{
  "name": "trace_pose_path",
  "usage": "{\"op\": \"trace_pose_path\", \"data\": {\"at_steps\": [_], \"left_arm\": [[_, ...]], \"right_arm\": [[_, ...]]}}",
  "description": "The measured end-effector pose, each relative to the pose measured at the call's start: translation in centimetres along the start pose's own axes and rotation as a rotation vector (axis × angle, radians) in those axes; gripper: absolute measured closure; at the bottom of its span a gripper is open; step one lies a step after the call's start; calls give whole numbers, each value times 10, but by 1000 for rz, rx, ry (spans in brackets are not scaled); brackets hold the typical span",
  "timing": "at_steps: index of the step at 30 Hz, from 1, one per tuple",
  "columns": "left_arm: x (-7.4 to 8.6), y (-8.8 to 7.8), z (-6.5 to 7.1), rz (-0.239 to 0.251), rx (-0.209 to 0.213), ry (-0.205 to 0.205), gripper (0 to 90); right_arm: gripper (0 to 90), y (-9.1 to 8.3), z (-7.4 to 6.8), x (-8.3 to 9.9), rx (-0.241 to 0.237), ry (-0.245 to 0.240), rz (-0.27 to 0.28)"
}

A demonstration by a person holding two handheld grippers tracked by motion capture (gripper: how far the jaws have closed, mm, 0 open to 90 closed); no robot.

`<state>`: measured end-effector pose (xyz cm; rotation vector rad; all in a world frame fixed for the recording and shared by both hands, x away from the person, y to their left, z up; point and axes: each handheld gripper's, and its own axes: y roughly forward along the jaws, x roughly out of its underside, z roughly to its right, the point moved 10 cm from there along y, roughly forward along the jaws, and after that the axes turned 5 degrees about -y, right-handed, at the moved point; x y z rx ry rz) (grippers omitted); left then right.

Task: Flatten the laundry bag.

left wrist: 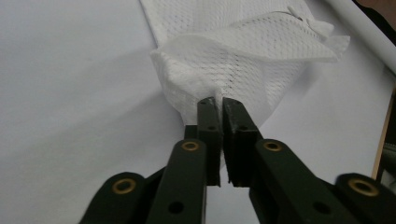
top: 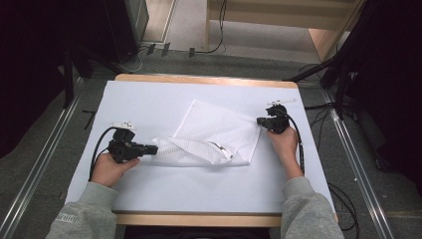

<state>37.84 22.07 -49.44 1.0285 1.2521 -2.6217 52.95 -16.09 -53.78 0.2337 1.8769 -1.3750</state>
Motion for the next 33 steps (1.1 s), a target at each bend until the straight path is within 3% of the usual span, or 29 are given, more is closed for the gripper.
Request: {"op": "trace_pose_path", "data": {"at_steps": [1,6,11,12,16,20,27,30,33], "left_arm": [[-2,-3,-2,17,4,-7,759],[-8,-12,-3,36,-7,-13,677],[-21,-18,-6,69,-50,5,621],[-21,-18,-6,69,-50,5,607],[-29,-16,-12,71,-68,15,576],[-41,-9,-18,73,-67,17,583],[-52,9,-28,49,-61,7,633],[-57,14,-32,38,-62,9,693],[-64,16,-39,34,-76,16,821]], "right_arm": [[783,-6,-4,-3,-6,-12,14],[752,-24,-15,-11,-36,-18,63],[788,-40,-54,-10,-121,-75,84],[788,-40,-54,-10,-121,-75,84],[791,-47,-80,-2,-166,-117,80],[823,-50,-102,9,-211,-151,61],[832,-46,-119,20,-249,-169,41],[843,-45,-123,24,-250,-180,36],[887,-43,-123,26,-244,-184,33]]}}
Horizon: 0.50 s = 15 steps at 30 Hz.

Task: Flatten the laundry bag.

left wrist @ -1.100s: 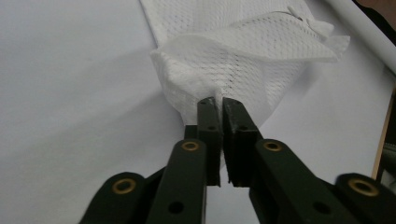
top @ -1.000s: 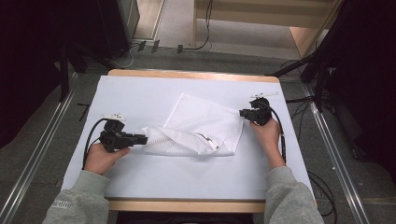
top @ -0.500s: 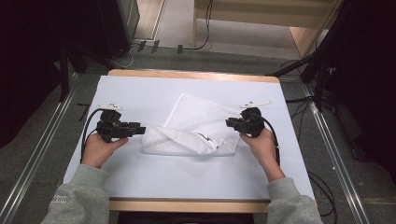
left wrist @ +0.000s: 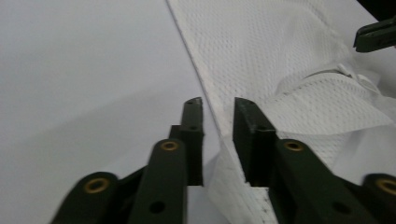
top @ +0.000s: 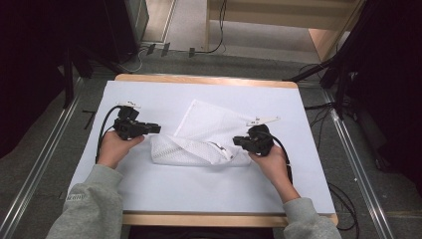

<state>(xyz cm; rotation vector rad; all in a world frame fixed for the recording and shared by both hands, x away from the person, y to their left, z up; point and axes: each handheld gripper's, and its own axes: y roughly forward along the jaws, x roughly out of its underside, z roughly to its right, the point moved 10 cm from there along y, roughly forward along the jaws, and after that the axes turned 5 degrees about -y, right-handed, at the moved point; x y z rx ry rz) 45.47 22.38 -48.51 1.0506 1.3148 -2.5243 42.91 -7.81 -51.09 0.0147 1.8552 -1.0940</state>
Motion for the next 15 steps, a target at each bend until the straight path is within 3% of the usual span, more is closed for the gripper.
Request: {"op": "trace_pose_path", "data": {"at_steps": [1,3,7,11,15], "left_arm": [[-2,0,-2,4,5,-10,896],[-5,1,-9,17,1,-25,900],[0,10,-22,-17,18,-69,900],[9,20,-20,-57,50,-69,900],[17,27,-15,-92,71,-62,900]], "right_arm": [[900,2,2,2,-1,4,-7],[900,3,3,4,0,10,-12],[900,10,10,11,13,14,-43],[900,18,17,16,17,17,-66],[900,23,15,21,-16,14,-91]]}}
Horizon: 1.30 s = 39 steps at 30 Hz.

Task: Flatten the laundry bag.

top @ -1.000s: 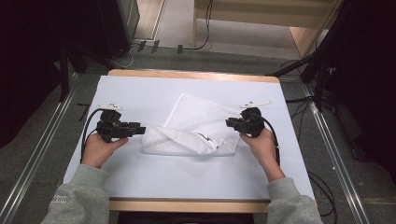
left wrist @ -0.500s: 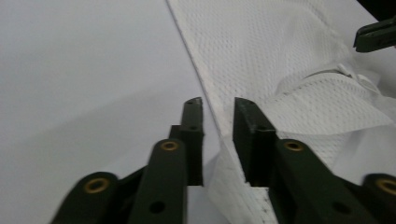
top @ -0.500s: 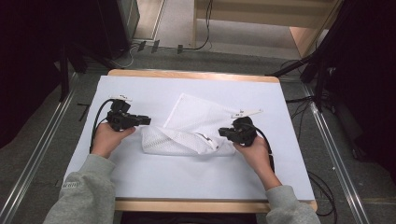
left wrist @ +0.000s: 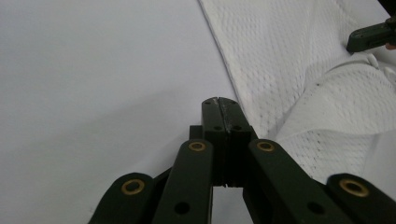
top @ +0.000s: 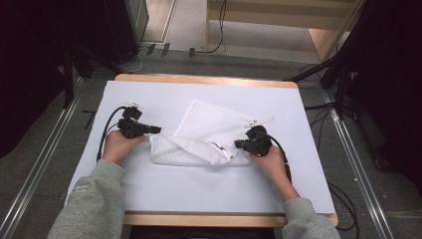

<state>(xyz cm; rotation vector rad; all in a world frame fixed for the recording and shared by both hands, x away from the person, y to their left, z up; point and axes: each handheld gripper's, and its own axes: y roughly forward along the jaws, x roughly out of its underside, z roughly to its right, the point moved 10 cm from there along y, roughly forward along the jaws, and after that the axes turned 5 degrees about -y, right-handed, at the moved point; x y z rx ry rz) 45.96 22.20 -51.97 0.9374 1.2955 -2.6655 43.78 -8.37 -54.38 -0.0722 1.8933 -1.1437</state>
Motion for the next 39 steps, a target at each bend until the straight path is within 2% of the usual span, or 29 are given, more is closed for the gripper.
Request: {"op": "trace_pose_path", "data": {"at_steps": [4,10,12,14,18,20,24,30,33,34,35,39], "left_arm": [[6,1,6,-18,28,3,900],[12,-6,21,-6,68,26,900],[15,-8,27,-8,76,35,900],[17,-10,33,-8,76,51,900],[23,-14,46,-5,92,88,900],[26,-17,53,0,106,98,900],[37,-22,63,-8,131,115,900],[44,-22,71,-19,140,130,900],[47,-20,73,-33,142,139,900],[48,-19,74,-35,143,136,900],[48,-19,74,-39,140,137,900],[50,-15,74,-56,139,139,900]], "right_arm": [[900,-2,-9,4,-44,-15,-16],[900,-7,-23,10,-90,-31,-20],[900,-12,-32,11,-109,-38,-19],[900,-14,-35,12,-115,-44,-18],[900,-19,-52,17,-139,-75,-21],[900,-20,-55,18,-141,-82,-21],[900,-31,-65,17,-145,-92,9],[893,-42,-71,15,-137,-88,42],[865,-44,-78,16,-142,-105,56],[841,-44,-86,17,-153,-109,58],[841,-44,-86,17,-153,-109,58],[776,-40,-100,19,-173,-145,55]]}}
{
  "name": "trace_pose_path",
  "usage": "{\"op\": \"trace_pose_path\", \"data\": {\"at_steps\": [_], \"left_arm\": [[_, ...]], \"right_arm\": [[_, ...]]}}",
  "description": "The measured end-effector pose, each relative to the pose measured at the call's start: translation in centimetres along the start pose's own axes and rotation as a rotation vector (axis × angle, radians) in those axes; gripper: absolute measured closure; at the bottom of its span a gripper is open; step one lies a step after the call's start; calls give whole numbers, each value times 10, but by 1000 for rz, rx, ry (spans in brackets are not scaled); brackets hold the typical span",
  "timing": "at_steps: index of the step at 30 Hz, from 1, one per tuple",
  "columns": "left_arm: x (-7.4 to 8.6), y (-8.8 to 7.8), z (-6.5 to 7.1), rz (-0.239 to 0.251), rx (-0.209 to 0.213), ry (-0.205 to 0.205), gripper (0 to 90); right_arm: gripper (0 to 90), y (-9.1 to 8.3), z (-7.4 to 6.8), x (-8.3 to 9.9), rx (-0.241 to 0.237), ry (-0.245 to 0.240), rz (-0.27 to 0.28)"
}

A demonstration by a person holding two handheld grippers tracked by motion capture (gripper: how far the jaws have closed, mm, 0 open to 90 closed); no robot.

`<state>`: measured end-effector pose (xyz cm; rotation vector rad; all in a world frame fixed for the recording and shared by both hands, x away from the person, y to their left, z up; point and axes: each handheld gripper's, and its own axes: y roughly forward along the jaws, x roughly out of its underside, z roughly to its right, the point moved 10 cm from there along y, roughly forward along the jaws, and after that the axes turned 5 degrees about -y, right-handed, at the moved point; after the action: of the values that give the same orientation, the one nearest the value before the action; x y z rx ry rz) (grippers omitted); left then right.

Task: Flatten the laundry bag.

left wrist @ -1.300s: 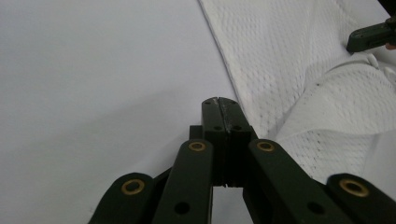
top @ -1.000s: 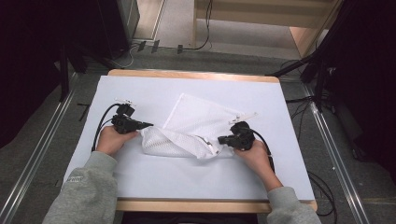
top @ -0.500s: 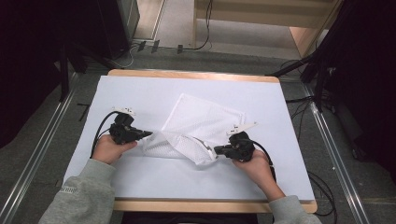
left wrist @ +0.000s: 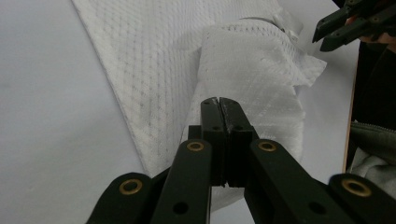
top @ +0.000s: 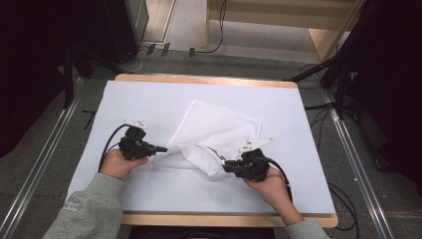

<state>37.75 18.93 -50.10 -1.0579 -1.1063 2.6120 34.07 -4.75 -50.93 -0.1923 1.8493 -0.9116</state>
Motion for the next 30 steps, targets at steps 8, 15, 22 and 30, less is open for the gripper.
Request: {"op": "trace_pose_path", "data": {"at_steps": [8,15,22,30], "left_arm": [[-1,-1,-3,13,3,-19,900],[0,0,-4,6,1,-16,900],[-1,-4,-4,23,-3,-25,900],[-16,-10,-14,65,-88,-21,865]], "right_arm": [[596,14,-13,3,-26,-44,-26],[900,28,-20,9,-62,-24,-96],[900,2,-32,7,-77,-13,-46],[900,-36,-55,23,-85,-8,4]]}}
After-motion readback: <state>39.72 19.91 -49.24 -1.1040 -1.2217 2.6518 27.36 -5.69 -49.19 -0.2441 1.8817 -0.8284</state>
